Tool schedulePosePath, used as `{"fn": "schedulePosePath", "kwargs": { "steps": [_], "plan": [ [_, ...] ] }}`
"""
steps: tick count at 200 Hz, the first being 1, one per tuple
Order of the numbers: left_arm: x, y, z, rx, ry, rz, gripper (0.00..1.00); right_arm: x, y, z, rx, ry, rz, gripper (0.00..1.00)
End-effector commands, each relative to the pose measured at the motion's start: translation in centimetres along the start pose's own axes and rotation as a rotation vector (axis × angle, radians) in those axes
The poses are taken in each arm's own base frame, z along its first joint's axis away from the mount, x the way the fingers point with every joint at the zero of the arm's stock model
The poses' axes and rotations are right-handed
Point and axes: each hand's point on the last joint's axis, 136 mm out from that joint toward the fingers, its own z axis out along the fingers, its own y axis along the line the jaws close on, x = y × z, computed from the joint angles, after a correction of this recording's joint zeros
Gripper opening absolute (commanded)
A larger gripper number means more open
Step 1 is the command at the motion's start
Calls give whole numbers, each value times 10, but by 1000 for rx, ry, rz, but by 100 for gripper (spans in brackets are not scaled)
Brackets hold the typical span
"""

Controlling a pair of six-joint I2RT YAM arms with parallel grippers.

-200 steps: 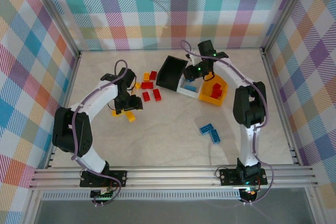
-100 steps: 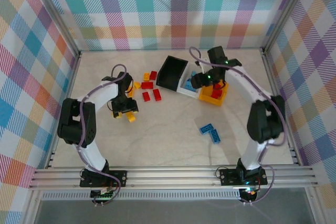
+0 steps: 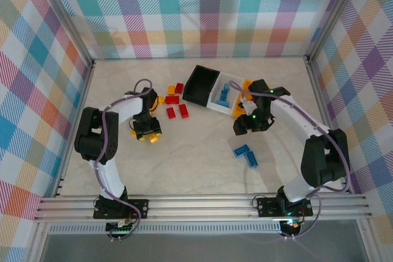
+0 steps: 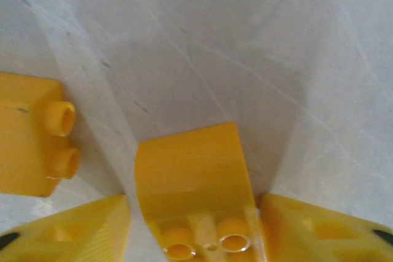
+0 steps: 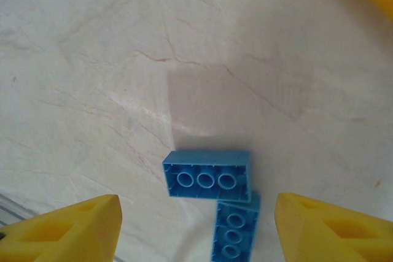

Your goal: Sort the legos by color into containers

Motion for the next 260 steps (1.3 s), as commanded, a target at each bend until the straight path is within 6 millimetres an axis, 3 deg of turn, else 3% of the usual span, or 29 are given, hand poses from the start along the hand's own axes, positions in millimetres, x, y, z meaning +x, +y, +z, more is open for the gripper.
{"fn": "schedulePosePath", "kwargs": {
  "steps": [1,15,23,26,59,76,95,123,152,170,212,260],
  "plan": [
    [0,0,12,1,20,-11,48,14,8,-9,45,35,199,69],
    [0,-1,12,6,23,-11,43,16,13,-20,97,-64,233,74],
    [1,-1,11,8,23,-10,38,18,15,-25,116,-116,251,96],
    [1,-1,10,9,21,-10,37,19,17,-27,117,-132,258,100],
    [-2,-9,-6,46,8,-4,28,38,42,-27,60,-201,295,100],
    [-11,-25,-31,106,-32,7,26,57,43,-24,57,-160,433,100],
    [-31,-56,-77,235,-139,35,26,70,59,-17,-63,-116,505,100],
    [-69,-105,-140,417,-293,66,26,85,53,-9,-119,-189,719,100],
    [-104,-151,-171,528,-381,89,26,109,54,8,-92,-35,786,100],
    [-121,-181,-174,551,-411,123,26,111,60,19,-83,39,766,100],
    [-141,-239,-168,574,-440,198,27,81,75,32,-125,53,761,100],
    [-150,-278,-152,569,-430,236,28,70,58,52,-55,81,815,92]
  ]
}}
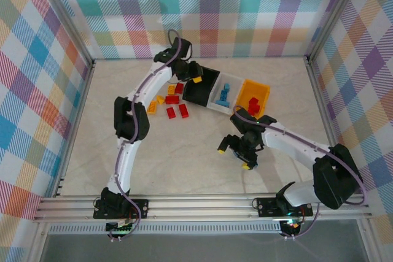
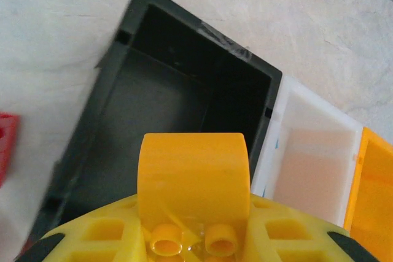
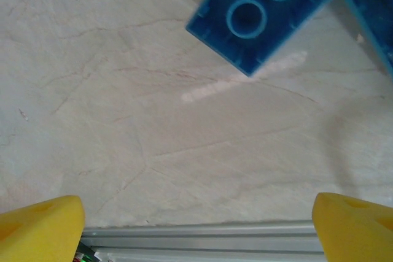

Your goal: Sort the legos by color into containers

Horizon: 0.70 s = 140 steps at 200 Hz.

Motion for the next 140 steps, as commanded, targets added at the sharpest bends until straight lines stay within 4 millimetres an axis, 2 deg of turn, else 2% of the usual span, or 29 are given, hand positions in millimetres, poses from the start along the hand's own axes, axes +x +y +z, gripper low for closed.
{"fn": "schedulePosePath", "kwargs": {
  "steps": [1,26,67,95,117,140],
  "plan": [
    [-1,-13,-2,5,5,8,28,-9,1,2,-5,-1,49,91],
    [4,-10,13,-14,15,5,31,-25,-4,9,-15,-14,113,88],
    [7,-5,21,-31,22,-10,47,-41,-8,22,26,5,156,87],
    [3,-9,12,-24,11,-9,59,-56,-12,26,56,1,183,86],
    [2,-15,0,-13,6,-6,62,-71,-14,21,82,-32,183,84],
    [2,-19,-24,-23,4,9,63,-83,-12,21,103,-37,164,82]
  ]
}}
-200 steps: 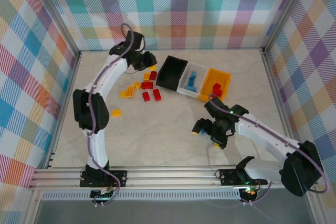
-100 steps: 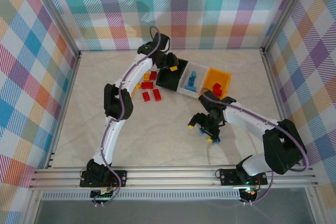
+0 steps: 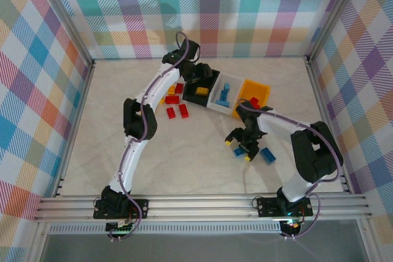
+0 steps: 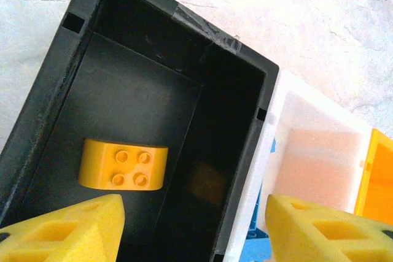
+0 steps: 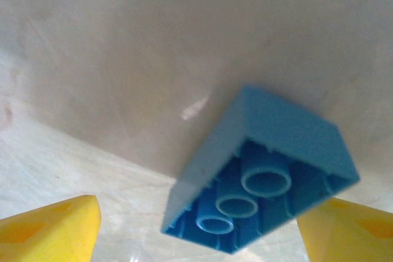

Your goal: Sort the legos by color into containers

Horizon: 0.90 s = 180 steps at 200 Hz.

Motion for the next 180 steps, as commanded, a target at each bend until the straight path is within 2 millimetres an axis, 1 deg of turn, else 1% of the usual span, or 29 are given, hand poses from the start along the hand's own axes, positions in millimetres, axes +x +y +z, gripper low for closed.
{"fn": "schedulePosePath", "kwargs": {
  "steps": [1,11,29,43,53,72,86,95,106,121,132,159,180],
  "plan": [
    [-5,-11,-44,-6,-21,18,63,-13,3,-4,31,-23,-29,82],
    [-4,-11,-57,-21,-27,29,64,-15,4,0,47,-13,-41,80],
    [0,-6,-81,-51,-40,55,65,-17,6,6,64,5,-56,70],
    [9,4,-97,-76,-34,68,66,-17,3,10,81,11,-63,63],
    [15,16,-107,-94,-29,60,67,-17,1,12,88,12,-65,59],
    [30,44,-121,-115,-14,18,67,-16,-2,15,97,21,-90,46],
    [43,68,-133,-136,-4,-17,68,-16,-3,13,102,20,-114,36],
    [54,84,-138,-159,10,-38,68,-16,-2,9,93,7,-135,32],
    [63,102,-146,-184,15,-57,68,-16,5,-1,59,-16,-168,29],
    [75,127,-157,-228,25,-96,69,-14,22,-21,-14,-48,-219,25],
    [84,149,-164,-274,42,-136,70,-13,36,-36,-62,-63,-247,23],
    [107,209,-180,-412,100,-239,74,-15,80,-76,-176,-95,-307,22],
    [124,240,-191,-465,130,-315,76,-29,117,-107,-233,-157,-354,23]
  ]
}}
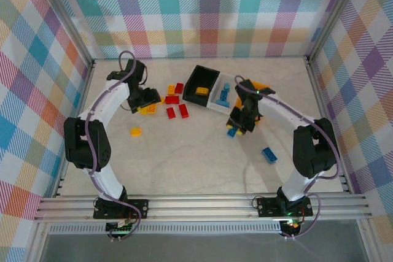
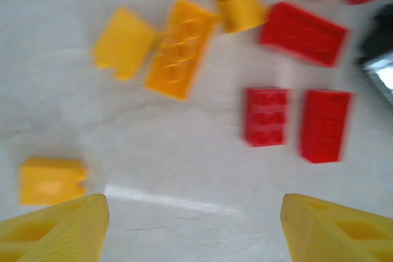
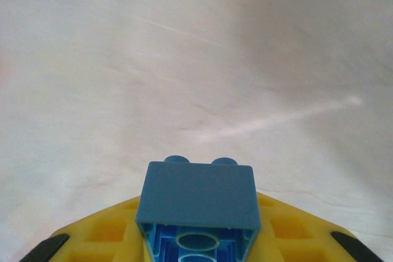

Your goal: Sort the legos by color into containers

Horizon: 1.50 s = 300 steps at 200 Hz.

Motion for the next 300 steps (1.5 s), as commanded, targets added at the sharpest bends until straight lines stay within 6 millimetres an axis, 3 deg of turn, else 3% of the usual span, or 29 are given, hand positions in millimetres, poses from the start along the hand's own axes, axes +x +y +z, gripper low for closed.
{"fn": "schedulePosePath", "kwargs": {
  "steps": [1,21,44,81,111,127,164,199,243,279,300],
  "plan": [
    [13,46,-12,-88,25,-64,76,-18,38,-27,-66,-40,-83,23],
    [23,68,-3,-116,67,-87,77,-49,60,-35,-68,-76,-119,23],
    [34,89,12,-146,122,-110,78,-83,74,-25,-56,-80,-126,24],
    [38,96,27,-135,166,-105,78,-130,75,-5,-18,-90,-108,25],
    [38,99,36,-145,183,-68,79,-156,73,3,-20,-97,-107,41],
    [38,99,39,-147,192,-54,79,-163,77,-2,-40,-101,-124,49],
    [38,100,51,-147,219,-38,77,-151,82,-30,-67,-115,-164,58],
    [43,102,63,-154,260,-44,76,-125,69,-54,-82,-129,-171,62],
    [46,104,76,-155,281,-33,74,-94,51,-66,-92,-121,-159,64],
    [56,101,80,-154,311,-27,71,-74,17,-71,3,-117,-168,66],
    [67,100,78,-162,333,-12,70,-64,-24,-72,121,-89,-119,70]
  ]
}}
